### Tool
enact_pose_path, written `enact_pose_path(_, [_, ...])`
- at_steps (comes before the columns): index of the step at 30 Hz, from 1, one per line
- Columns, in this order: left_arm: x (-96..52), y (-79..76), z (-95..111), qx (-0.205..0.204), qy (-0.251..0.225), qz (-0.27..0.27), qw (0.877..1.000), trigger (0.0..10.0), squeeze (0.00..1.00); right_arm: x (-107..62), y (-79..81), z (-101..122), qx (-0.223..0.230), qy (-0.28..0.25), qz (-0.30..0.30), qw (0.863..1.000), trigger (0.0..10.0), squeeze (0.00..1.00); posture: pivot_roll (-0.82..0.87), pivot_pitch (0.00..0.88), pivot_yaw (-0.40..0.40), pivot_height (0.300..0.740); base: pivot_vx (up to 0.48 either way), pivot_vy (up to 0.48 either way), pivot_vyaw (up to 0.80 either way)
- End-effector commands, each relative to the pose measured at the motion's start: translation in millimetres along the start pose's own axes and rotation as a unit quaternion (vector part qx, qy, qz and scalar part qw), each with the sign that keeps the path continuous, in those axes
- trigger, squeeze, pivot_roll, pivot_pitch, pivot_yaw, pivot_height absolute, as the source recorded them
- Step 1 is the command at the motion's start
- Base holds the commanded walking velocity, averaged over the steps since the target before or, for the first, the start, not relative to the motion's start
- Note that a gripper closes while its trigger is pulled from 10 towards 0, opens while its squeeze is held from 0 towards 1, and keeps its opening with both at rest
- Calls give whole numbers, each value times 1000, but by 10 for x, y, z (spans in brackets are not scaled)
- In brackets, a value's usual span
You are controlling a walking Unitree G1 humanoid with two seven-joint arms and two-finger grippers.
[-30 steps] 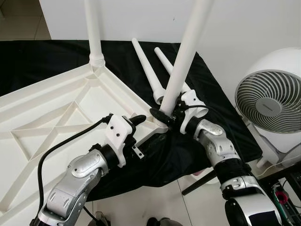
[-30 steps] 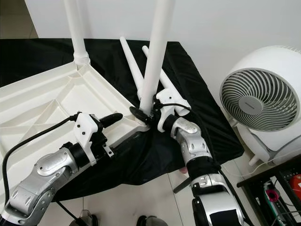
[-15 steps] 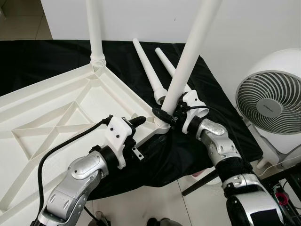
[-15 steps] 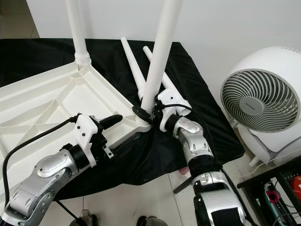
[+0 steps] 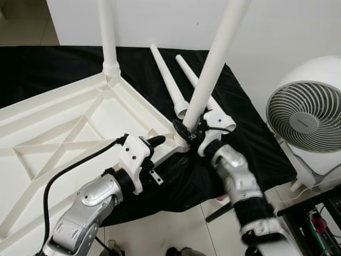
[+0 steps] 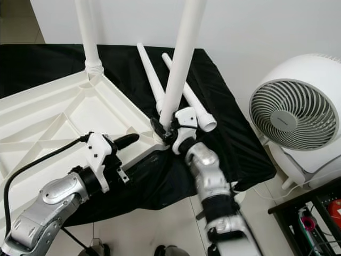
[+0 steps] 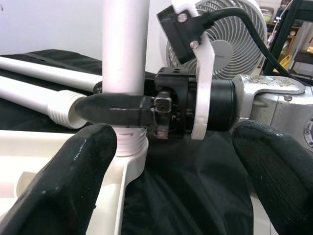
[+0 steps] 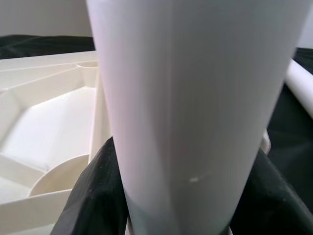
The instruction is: Building children table
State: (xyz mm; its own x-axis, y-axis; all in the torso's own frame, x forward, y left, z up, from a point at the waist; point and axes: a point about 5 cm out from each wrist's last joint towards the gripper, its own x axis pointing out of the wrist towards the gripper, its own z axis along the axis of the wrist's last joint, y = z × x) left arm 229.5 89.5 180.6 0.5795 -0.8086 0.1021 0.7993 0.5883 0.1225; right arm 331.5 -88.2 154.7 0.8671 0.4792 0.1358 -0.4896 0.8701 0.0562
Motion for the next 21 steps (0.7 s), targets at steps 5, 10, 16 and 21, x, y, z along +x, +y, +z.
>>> enact_pose_path(5, [0,-64,-8,0,5,-20,1000,10000,0,-70,74,-130,58,20,-105,993,10000,0,141,110,-130,740,0,0,0])
enact_pose_path(10, [-2,-67,-11,0,6,-20,1000,10000,0,-82,86,-120,74,16,-125,989,10000,945,140,110,-129,740,0,0,0])
enact_pose_path(16, [-2,-58,-21,5,13,-19,1000,10000,0,-131,47,-84,72,13,-139,988,10000,1000,138,110,-128,740,0,0,0])
enact_pose_path(21, [6,-41,-45,11,23,-13,1000,10000,0,-195,32,-38,68,0,-136,988,10000,1000,135,111,-128,740,0,0,0])
